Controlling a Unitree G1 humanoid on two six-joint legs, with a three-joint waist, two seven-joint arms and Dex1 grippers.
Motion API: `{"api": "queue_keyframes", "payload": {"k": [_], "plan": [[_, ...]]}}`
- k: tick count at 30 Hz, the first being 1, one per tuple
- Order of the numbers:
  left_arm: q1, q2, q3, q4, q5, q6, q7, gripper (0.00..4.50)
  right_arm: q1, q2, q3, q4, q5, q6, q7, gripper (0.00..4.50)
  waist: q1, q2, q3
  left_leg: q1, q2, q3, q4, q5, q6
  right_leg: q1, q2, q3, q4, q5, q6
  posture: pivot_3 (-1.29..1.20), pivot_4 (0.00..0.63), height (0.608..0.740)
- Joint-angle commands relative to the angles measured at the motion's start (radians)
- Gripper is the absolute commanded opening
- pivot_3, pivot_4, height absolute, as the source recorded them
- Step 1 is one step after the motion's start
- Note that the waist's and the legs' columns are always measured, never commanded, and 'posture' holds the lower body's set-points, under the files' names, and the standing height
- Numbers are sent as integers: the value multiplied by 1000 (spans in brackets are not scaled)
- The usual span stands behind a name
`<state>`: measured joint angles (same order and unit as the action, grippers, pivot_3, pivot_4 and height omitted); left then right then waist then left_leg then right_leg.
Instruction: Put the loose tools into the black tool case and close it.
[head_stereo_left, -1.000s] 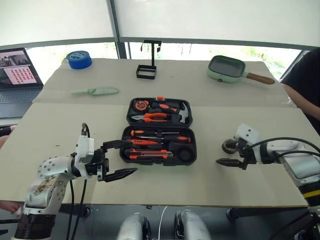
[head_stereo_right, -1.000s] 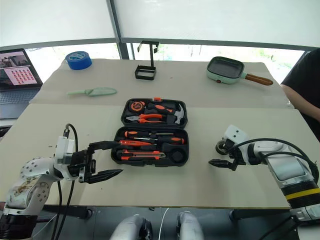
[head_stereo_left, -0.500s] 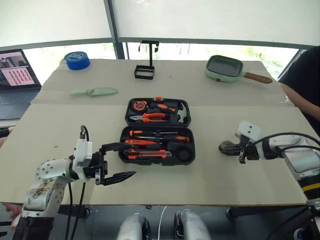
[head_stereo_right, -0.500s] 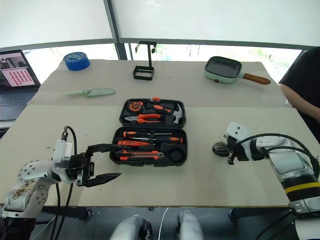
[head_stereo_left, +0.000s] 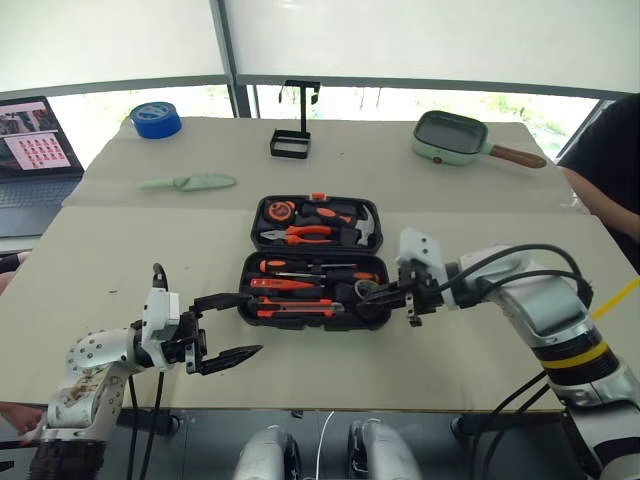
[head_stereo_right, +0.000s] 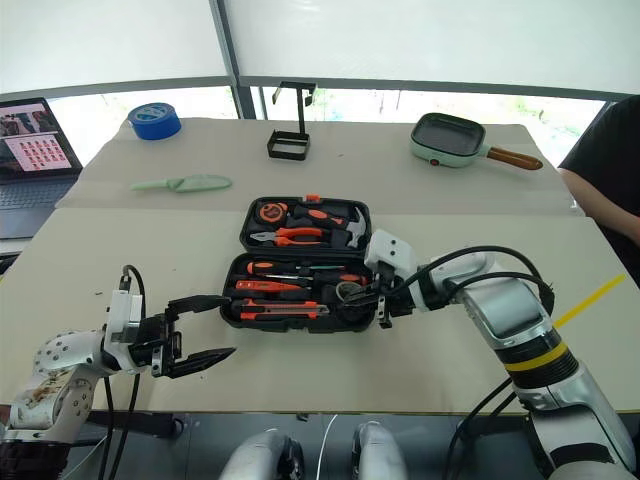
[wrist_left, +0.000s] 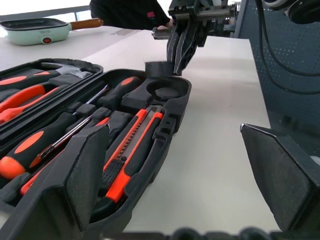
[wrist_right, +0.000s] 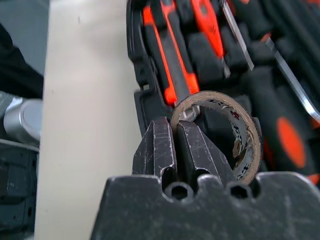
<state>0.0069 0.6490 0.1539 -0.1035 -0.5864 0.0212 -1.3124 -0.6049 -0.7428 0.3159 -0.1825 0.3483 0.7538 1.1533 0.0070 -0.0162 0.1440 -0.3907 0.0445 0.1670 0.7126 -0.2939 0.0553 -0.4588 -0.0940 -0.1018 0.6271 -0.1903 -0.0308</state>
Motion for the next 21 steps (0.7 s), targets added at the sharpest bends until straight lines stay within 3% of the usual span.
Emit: {"api": "queue_keyframes", "payload": {"k": [1, 10, 12, 13, 15, 20, 21], "plan": [[20, 4, 26, -29, -4, -26, 2, 4500, 6, -12, 17, -20, -23, 33, -20, 22, -1, 0, 0, 0, 0, 0, 0, 0, 0, 0, 0, 0, 0, 0, 0, 0, 150, 740], [34, 10, 46, -34, 0, -33, 8, 4500, 3, -50, 80, -42, -52, 75, 3, 22, 3, 0, 0, 0, 0, 0, 0, 0, 0, 0, 0, -2, 0, -1, 2, 0, 150, 740], [33, 11, 52, -32, 1, -37, 12, 4500, -6, -52, 94, -35, -63, 59, 16, 762, 5, 0, 0, 0, 0, 0, 0, -1, 1, 0, -1, -2, 0, -2, 3, 0, 150, 740], [32, 13, 56, -30, 1, -37, 16, 4500, -12, -51, 90, -35, -60, 54, 23, 864, 4, 0, 0, 0, 0, 0, 0, -1, 1, 0, -1, -2, 0, -2, 3, 0, 150, 740], [31, 14, 60, -27, 4, -38, 25, 4500, -22, -63, 81, -49, -40, 42, 64, 1499, 3, 0, 0, 0, 0, 0, 0, -1, 1, 0, -1, -2, -1, -2, 2, 0, 150, 740], [53, 14, 94, -33, -2, 4, 95, 4500, -62, -58, -47, -38, 70, 28, 129, 3199, 0, 0, 0, 0, 1, 0, -1, -1, 0, 0, 0, -3, -1, -1, 0, 0, 150, 740], [55, 13, 106, -32, -3, 13, 117, 4500, -63, -60, -70, -24, 84, 25, 129, 3199, -2, 0, 0, 0, 1, 0, -1, -1, 0, 0, 0, -3, -1, -1, 0, 0, 150, 740]]}}
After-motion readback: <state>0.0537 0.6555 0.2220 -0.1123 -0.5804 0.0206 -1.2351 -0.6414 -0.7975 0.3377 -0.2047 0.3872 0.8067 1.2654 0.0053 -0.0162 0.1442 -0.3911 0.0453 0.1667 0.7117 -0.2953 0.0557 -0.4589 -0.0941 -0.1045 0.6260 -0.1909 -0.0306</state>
